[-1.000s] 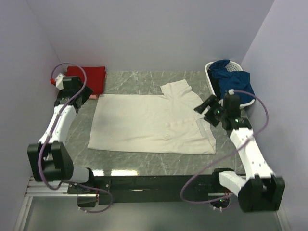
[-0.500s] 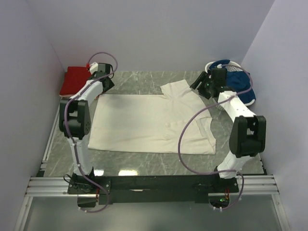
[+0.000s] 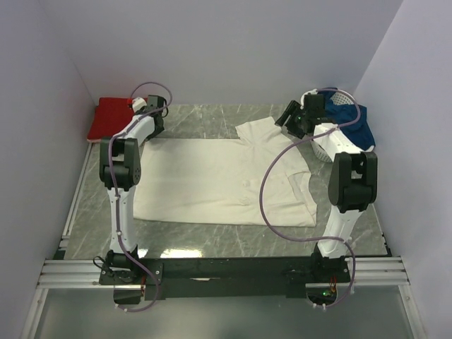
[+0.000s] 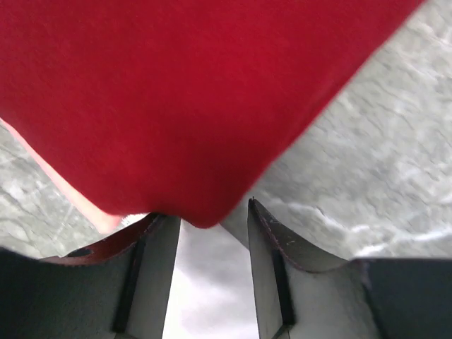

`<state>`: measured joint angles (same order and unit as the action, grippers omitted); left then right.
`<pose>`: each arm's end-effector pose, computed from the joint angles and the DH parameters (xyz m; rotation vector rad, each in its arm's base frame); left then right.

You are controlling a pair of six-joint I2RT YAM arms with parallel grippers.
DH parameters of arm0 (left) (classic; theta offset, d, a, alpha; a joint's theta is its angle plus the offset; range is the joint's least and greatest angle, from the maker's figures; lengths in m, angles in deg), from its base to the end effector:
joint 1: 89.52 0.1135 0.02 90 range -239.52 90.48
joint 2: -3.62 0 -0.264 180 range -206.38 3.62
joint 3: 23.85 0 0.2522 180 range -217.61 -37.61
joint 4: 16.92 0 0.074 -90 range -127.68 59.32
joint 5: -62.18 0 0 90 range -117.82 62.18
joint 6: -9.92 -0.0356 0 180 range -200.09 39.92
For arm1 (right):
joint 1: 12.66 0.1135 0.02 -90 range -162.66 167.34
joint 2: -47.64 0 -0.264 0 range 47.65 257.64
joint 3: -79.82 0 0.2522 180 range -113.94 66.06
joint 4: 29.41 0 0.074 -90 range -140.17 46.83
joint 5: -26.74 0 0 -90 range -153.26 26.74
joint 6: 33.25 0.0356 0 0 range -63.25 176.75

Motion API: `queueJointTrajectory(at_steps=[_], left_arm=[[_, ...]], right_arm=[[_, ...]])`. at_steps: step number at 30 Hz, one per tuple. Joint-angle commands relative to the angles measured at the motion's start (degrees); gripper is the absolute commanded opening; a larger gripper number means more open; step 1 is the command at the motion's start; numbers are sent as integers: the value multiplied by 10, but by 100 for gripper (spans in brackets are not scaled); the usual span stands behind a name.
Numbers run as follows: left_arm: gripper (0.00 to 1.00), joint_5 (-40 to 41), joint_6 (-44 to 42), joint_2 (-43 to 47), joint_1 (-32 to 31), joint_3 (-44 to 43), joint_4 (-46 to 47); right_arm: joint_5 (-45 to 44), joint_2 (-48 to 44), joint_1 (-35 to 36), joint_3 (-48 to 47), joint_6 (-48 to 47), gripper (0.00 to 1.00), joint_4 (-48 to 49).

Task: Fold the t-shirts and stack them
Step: Fold the tshirt

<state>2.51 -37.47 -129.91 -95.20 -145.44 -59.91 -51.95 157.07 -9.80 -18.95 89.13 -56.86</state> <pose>0.5080 -0.0325 0.1670 -0.9408 2.1783 0.2792 0.4405 0.0290 0.2486 0.4739 2.2291 0.5501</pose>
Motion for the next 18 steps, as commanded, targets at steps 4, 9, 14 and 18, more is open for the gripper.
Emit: queueJointTrajectory(at_steps=[4,9,14,18], left_arm=[[47,20,-12,-17,15,-48,-13],[47,23,-18,-13,7,-43,-7],[48,49,-17,-7,-3,-44,-14],[53,68,-29,10,-14,-37,-3]], right_arm=[[5,10,2,-26,-16,72,10],[11,9,2,-24,-14,72,14],[16,12,2,-32,-20,72,5],[20,10,2,-38,-22,72,5]])
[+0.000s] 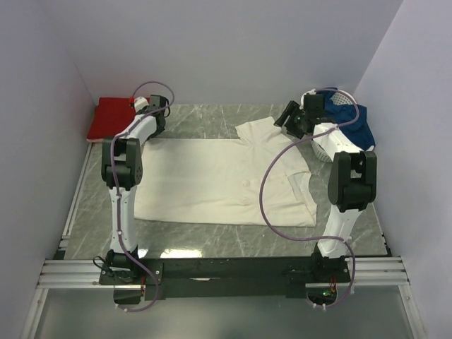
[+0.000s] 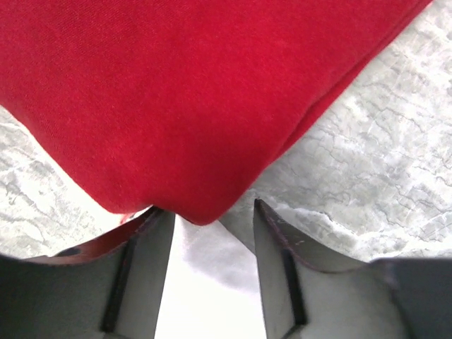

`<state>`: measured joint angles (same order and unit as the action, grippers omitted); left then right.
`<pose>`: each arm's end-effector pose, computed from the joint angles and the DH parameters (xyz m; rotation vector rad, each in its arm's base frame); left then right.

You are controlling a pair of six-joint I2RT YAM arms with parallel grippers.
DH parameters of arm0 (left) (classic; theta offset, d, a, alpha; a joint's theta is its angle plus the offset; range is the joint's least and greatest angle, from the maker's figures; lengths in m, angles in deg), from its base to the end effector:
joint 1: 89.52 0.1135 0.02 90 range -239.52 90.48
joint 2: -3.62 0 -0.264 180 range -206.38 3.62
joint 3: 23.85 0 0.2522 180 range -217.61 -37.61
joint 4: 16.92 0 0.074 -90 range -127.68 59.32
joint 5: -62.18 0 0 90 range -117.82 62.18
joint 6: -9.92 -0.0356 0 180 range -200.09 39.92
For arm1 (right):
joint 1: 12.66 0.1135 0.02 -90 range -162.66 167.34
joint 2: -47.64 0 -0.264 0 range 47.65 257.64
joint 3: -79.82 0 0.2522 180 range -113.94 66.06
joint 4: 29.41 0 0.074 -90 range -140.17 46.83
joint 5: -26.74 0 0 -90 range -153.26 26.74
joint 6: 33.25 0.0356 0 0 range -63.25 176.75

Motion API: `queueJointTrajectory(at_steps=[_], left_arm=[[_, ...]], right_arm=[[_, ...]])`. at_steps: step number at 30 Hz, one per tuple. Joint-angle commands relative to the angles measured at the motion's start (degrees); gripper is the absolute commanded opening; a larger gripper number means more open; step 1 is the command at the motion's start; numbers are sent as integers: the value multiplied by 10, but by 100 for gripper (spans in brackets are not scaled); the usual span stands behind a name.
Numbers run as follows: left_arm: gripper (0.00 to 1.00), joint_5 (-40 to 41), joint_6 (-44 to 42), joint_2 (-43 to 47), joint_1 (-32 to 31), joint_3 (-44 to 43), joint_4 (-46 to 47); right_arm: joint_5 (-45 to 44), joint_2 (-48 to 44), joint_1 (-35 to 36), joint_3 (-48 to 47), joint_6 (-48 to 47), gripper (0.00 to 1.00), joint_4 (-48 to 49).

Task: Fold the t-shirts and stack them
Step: Fold the tshirt

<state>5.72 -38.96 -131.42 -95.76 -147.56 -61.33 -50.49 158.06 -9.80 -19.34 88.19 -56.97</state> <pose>0.5116 -0.0361 0.1648 -0.9120 2.1753 0.3574 0.4432 0.0300 0.2435 0.4460 2.2476 0.5678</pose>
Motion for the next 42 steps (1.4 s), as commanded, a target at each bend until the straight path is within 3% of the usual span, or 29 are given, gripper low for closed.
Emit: queueJointTrajectory(at_steps=[1,10,24,35,42], left_arm=[[54,41,-19,32,-11,-11,17],[54,99,-35,31,-48,-26,10],[49,59,4,-36,-42,-89,-53],[48,17,18,-43,-28,-69,-68],[39,-14,20,-57,-25,-62,-74]], right_arm=[[7,1,2,-36,-13,72,5],[14,12,2,-56,-10,72,-1],[24,49,0,-95,-16,71,-27],[36,82,-1,-130,-16,71,-47],[45,125,-1,-180,-15,71,-87]])
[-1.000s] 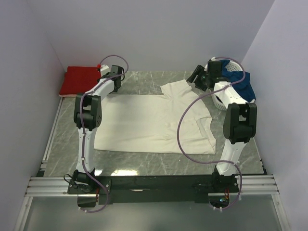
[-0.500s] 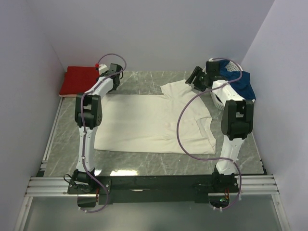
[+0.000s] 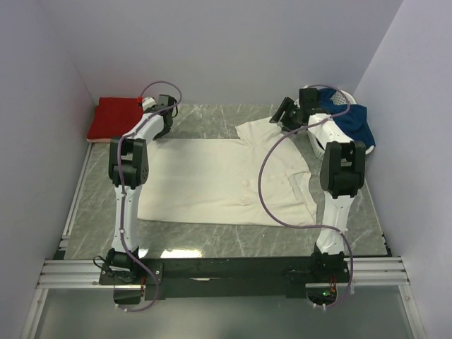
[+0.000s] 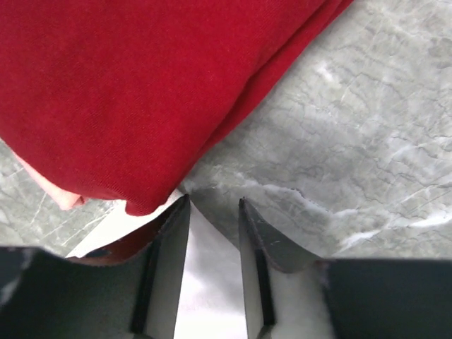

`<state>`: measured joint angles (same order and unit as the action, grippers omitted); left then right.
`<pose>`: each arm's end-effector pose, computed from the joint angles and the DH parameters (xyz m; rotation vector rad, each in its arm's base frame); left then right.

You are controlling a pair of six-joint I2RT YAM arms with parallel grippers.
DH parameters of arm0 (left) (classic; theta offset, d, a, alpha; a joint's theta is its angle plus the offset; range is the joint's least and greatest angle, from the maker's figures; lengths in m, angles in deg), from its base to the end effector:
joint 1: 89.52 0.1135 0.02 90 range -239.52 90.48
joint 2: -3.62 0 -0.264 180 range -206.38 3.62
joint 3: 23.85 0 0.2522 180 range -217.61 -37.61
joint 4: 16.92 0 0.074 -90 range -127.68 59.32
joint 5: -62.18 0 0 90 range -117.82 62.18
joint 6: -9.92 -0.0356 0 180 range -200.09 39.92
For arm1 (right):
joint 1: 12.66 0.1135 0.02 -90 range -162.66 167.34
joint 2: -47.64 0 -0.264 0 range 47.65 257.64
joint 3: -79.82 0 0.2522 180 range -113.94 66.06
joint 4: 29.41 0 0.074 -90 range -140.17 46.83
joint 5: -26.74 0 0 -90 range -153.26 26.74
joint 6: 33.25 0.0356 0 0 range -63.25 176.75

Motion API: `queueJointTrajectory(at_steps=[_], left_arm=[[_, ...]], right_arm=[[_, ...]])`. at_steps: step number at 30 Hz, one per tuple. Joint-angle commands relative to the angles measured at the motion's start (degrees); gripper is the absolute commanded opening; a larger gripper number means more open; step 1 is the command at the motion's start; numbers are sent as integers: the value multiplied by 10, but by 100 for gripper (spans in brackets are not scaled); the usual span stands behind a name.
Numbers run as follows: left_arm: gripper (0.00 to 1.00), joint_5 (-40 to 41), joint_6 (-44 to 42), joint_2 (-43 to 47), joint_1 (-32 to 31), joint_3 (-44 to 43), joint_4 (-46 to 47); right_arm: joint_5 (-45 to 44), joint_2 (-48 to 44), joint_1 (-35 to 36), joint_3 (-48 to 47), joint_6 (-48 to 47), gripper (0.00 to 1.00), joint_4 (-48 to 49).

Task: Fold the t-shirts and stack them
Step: Fold the tshirt

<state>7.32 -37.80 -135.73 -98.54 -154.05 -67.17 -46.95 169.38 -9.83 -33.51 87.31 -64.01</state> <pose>0.5185 -0.0616 0.1566 -0.8782 2.2202 0.3973 0.4864 0.0341 0.2273 0.4232 2.3286 0.6192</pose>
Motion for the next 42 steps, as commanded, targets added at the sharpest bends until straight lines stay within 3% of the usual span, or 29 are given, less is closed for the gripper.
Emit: queueJointTrajectory(at_steps=[1,10,14,17,22,27,42], left_arm=[[37,-31,10,-14,2,7,-15],[1,-56,-4,6,5,44,11],[0,-58,-11,32,7,76,36],[24,-48,-20,45,8,90,48],[40,-35,-43,56,8,65,48],[46,-25,-56,42,8,23,29],[53,-33,-32,29,8,27,0]], right_arm=[[10,16,-1,-41,-5,71,-19],[-14,62,-1,-95,-2,71,-55],[-30,87,-1,-120,0,71,-80],[-25,86,-1,-110,2,71,-70],[-22,86,-1,-106,1,71,-66],[-22,84,-1,-102,-3,71,-63],[-14,86,-7,-92,-12,71,-60]])
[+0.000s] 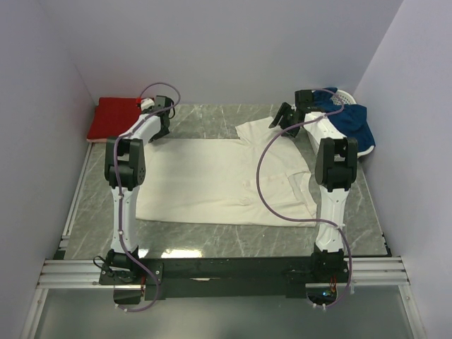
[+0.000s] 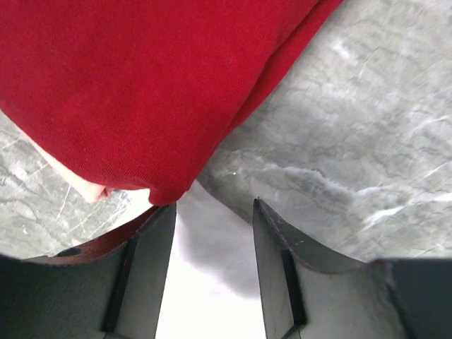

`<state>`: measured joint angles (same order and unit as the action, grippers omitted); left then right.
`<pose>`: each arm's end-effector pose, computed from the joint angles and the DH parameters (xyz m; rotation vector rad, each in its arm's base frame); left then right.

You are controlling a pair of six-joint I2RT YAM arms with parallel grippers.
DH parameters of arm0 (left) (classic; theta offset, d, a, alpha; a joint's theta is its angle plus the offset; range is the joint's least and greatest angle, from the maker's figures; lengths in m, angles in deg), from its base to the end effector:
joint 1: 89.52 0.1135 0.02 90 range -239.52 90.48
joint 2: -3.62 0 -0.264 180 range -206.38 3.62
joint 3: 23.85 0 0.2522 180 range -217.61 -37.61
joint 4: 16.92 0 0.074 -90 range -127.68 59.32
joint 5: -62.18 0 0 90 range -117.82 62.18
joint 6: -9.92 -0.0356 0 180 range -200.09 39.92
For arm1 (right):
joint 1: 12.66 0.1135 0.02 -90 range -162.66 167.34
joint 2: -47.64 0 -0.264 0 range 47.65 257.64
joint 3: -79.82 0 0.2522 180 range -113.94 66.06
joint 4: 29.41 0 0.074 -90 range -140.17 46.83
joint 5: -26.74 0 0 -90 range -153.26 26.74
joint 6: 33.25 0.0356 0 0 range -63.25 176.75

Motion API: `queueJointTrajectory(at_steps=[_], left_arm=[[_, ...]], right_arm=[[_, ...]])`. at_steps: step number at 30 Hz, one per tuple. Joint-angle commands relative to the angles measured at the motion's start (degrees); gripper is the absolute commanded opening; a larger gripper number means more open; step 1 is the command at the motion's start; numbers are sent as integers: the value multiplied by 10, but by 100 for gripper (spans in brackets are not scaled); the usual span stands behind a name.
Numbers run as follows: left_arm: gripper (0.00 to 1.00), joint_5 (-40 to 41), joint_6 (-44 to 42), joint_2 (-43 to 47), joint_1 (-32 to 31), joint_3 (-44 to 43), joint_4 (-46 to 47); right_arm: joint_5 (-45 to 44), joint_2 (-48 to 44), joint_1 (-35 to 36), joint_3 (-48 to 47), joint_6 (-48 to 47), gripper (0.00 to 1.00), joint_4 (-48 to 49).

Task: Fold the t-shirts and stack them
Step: Fold the tshirt

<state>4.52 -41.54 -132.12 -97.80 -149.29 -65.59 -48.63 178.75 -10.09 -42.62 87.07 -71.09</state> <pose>0.5083 -0.0547 0.1635 -0.8149 2.2720 0.3748 0.5112 0.0319 0.1909 0.4854 2.4458 0.5609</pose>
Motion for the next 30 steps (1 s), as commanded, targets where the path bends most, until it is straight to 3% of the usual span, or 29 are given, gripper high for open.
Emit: queueJointTrajectory(at_steps=[1,7,17,30], left_arm=[[53,-8,6,-11,0,-22,-18],[42,-28,15,-22,0,-4,-19],[1,-52,17,6,0,57,5],[0,-79,14,59,0,126,52]], right_arm=[[3,-8,-5,-1,-10,71,10],[9,-2,-10,-7,-10,71,6],[7,6,-10,-13,-14,71,-1],[-59,46,-11,-81,-17,71,-37]])
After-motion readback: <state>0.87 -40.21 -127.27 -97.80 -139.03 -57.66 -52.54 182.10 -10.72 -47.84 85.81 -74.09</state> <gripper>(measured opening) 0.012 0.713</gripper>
